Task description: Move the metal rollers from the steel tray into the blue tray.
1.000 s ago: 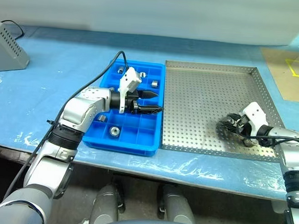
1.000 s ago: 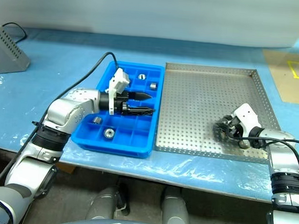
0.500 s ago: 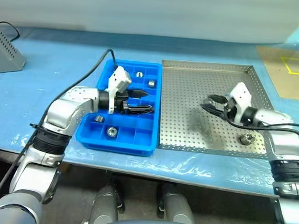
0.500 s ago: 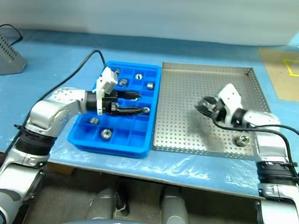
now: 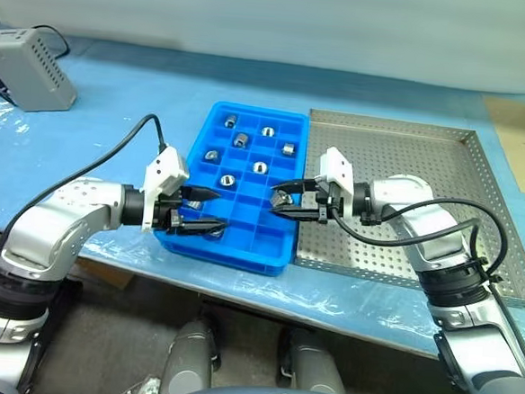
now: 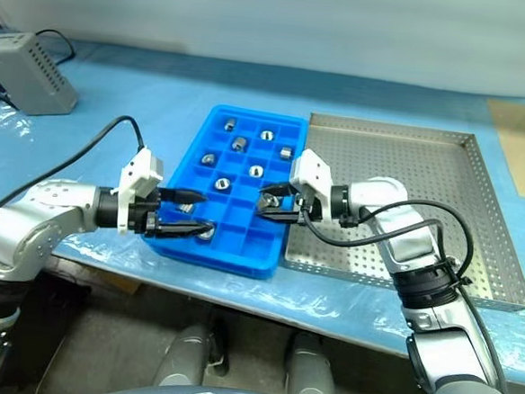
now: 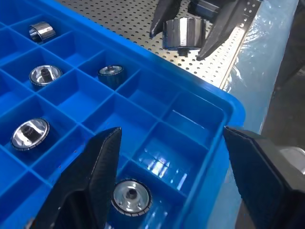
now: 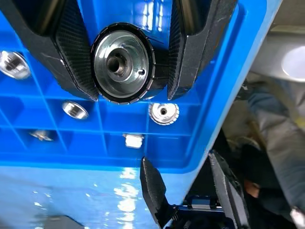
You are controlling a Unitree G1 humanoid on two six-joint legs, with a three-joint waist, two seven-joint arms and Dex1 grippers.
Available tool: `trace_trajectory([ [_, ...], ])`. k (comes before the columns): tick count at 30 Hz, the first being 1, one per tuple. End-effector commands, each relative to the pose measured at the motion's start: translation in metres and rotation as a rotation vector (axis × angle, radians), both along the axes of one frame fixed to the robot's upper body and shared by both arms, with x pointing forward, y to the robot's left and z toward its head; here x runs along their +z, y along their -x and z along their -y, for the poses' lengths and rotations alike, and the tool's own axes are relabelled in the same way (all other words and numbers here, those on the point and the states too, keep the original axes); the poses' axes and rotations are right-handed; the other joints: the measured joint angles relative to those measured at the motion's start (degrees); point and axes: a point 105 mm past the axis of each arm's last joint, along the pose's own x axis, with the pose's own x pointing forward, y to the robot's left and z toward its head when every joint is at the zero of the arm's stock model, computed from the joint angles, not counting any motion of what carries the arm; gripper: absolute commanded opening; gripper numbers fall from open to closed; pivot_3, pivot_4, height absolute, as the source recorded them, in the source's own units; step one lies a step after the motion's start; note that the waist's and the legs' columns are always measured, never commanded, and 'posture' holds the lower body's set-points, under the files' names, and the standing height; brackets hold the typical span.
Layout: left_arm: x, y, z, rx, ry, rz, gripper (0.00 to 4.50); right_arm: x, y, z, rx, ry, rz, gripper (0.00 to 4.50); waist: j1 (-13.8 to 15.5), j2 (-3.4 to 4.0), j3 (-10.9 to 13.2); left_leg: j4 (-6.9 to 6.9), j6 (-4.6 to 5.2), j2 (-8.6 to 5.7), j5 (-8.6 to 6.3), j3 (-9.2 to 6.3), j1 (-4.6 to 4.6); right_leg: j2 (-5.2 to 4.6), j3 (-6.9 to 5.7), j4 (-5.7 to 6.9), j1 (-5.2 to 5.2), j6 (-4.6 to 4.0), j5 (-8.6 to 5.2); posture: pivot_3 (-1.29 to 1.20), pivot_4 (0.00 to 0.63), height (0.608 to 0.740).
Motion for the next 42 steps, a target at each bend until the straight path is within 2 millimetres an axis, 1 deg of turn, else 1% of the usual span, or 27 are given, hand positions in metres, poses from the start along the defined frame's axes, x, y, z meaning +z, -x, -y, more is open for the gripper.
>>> trace_trajectory([
  [1, 0.004, 0.013, -0.001, -0.028, -0.016, 0.020, 3.59, 0.001, 0.007, -0.007, 0.079, 0.007, -0.005, 1.82, 0.6, -0.01, 0.0, -0.03, -0.01, -0.01, 0.00, 0.00, 0.09, 0.00, 0.02, -0.01, 0.08, 0.00, 0.00, -0.08, 0.150, 0.740],
  [3, 0.001, 0.018, -0.001, -0.034, -0.021, 0.006, 3.59, -0.007, 0.013, -0.007, 0.110, 0.031, -0.038, 1.82, 1.0, -0.01, 0.0, -0.09, -0.06, -0.02, 0.03, 0.01, 0.21, 0.00, 0.06, -0.01, 0.16, 0.01, -0.01, -0.07, 0.150, 0.740],
  [4, -0.001, 0.019, -0.001, -0.034, -0.022, 0.002, 3.59, -0.014, 0.013, -0.005, 0.110, 0.047, -0.064, 1.82, 1.1, -0.01, 0.0, -0.14, -0.10, -0.02, 0.06, 0.01, 0.23, 0.00, 0.07, -0.01, 0.16, 0.01, -0.01, -0.07, 0.150, 0.740],
  [7, -0.004, 0.018, 0.000, -0.031, -0.019, -0.002, 3.59, -0.027, 0.014, 0.001, 0.105, 0.084, -0.097, 1.82, 1.2, -0.02, 0.0, -0.25, -0.18, -0.03, 0.11, 0.01, 0.29, 0.01, 0.07, -0.01, 0.17, 0.01, -0.01, -0.07, 0.150, 0.740],
  [14, -0.004, 0.013, 0.006, -0.035, -0.001, 0.004, 3.59, -0.038, 0.019, 0.011, 0.097, 0.129, -0.133, 1.82, 1.0, -0.03, 0.0, -0.31, -0.21, -0.04, 0.13, 0.03, 0.33, 0.03, 0.11, -0.01, 0.15, 0.00, 0.00, -0.11, 0.150, 0.740],
  [16, -0.004, 0.012, 0.008, -0.049, 0.001, -0.002, 3.59, -0.039, 0.019, 0.011, 0.090, 0.134, -0.118, 2.54, 1.1, -0.03, 0.0, -0.33, -0.22, -0.04, 0.14, 0.03, 0.33, 0.03, 0.11, -0.02, 0.16, 0.01, -0.01, -0.13, 0.150, 0.740],
  [19, -0.005, 0.009, 0.007, -0.054, 0.001, -0.004, 3.59, -0.035, 0.021, 0.008, 0.077, 0.100, -0.138, 3.41, 0.9, -0.05, 0.0, -0.31, -0.22, -0.07, 0.13, 0.04, 0.33, 0.02, 0.16, -0.03, 0.17, 0.00, 0.00, -0.14, 0.150, 0.740],
  [20, -0.006, 0.007, 0.007, -0.055, 0.000, -0.004, 3.59, -0.034, 0.020, 0.008, 0.063, 0.092, -0.143, 3.77, 0.9, -0.05, 0.0, -0.31, -0.22, -0.07, 0.13, 0.05, 0.34, 0.02, 0.18, -0.03, 0.16, 0.00, 0.00, -0.15, 0.150, 0.740],
  [24, -0.008, 0.003, 0.010, -0.068, 0.001, 0.000, 3.59, -0.032, 0.014, 0.019, -0.003, 0.097, -0.118, 3.77, 0.7, -0.06, 0.0, -0.33, -0.25, -0.04, 0.16, 0.05, 0.45, 0.09, 0.20, -0.01, 0.22, 0.01, -0.01, -0.17, 0.150, 0.740],
  [26, -0.008, 0.001, 0.014, -0.085, 0.007, 0.007, 3.59, -0.024, 0.006, 0.032, -0.071, 0.079, -0.104, 3.77, 0.8, -0.06, 0.0, -0.33, -0.25, -0.03, 0.16, 0.05, 0.49, 0.10, 0.22, -0.01, 0.25, 0.01, -0.01, -0.19, 0.150, 0.740],
  [28, -0.006, -0.004, 0.017, -0.093, 0.022, 0.013, 3.59, -0.014, -0.004, 0.051, -0.156, 0.070, -0.079, 3.77, 0.9, -0.06, 0.0, -0.33, -0.25, -0.06, 0.15, 0.06, 0.47, 0.09, 0.24, -0.03, 0.26, 0.00, 0.00, -0.21, 0.150, 0.740],
  [30, -0.001, -0.017, 0.021, -0.058, 0.067, 0.031, 3.59, -0.006, -0.011, 0.076, -0.248, 0.072, -0.066, 3.77, 0.8, -0.07, 0.0, -0.30, -0.24, -0.08, 0.15, 0.06, 0.47, 0.09, 0.26, -0.04, 0.29, 0.00, 0.00, -0.23, 0.150, 0.740],
  [31, 0.001, -0.023, 0.025, -0.042, 0.090, 0.027, 3.59, -0.004, -0.011, 0.090, -0.288, 0.080, -0.067, 3.77, 0.9, -0.06, 0.0, -0.29, -0.23, -0.10, 0.15, 0.06, 0.50, 0.09, 0.27, -0.03, 0.33, 0.00, 0.00, -0.25, 0.150, 0.740],
  [32, 0.002, -0.025, 0.028, -0.045, 0.104, 0.021, 3.59, -0.003, -0.011, 0.102, -0.321, 0.092, -0.071, 3.77, 0.9, -0.06, 0.0, -0.27, -0.22, -0.10, 0.14, 0.06, 0.52, 0.09, 0.28, -0.04, 0.39, 0.00, 0.00, -0.27, 0.150, 0.740],
  [35, 0.001, -0.025, 0.042, -0.100, 0.114, 0.006, 3.59, -0.007, -0.012, 0.147, -0.465, 0.164, -0.062, 3.77, 0.5, -0.10, -0.1, -0.25, -0.17, -0.08, 0.11, 0.06, 0.56, 0.10, 0.28, -0.10, 0.46, 0.00, 0.00, -0.31, 0.150, 0.740],
  [38, -0.001, -0.023, 0.057, -0.152, 0.119, -0.022, 3.59, -0.009, -0.006, 0.189, -0.584, 0.265, -0.041, 3.77, -0.3, -0.09, -0.1, -0.27, -0.11, -0.08, 0.08, 0.06, 0.52, 0.12, 0.28, -0.19, 0.44, 0.01, -0.01, -0.35, 0.150, 0.740],
  [40, -0.004, -0.023, 0.064, -0.178, 0.114, -0.030, 3.59, -0.010, 0.002, 0.211, -0.632, 0.343, -0.025, 3.77, -0.8, -0.09, -0.1, -0.27, -0.10, -0.08, 0.07, 0.06, 0.52, 0.13, 0.28, -0.21, 0.43, 0.01, -0.01, -0.38, 0.150, 0.740],
  [42, -0.005, -0.024, 0.070, -0.200, 0.117, -0.033, 3.59, -0.008, 0.008, 0.225, -0.664, 0.376, -0.019, 3.77, -1.5, -0.10, -0.1, -0.25, -0.09, -0.05, 0.07, 0.06, 0.52, 0.18, 0.28, -0.22, 0.44, 0.02, -0.02, -0.40, 0.150, 0.740],
])
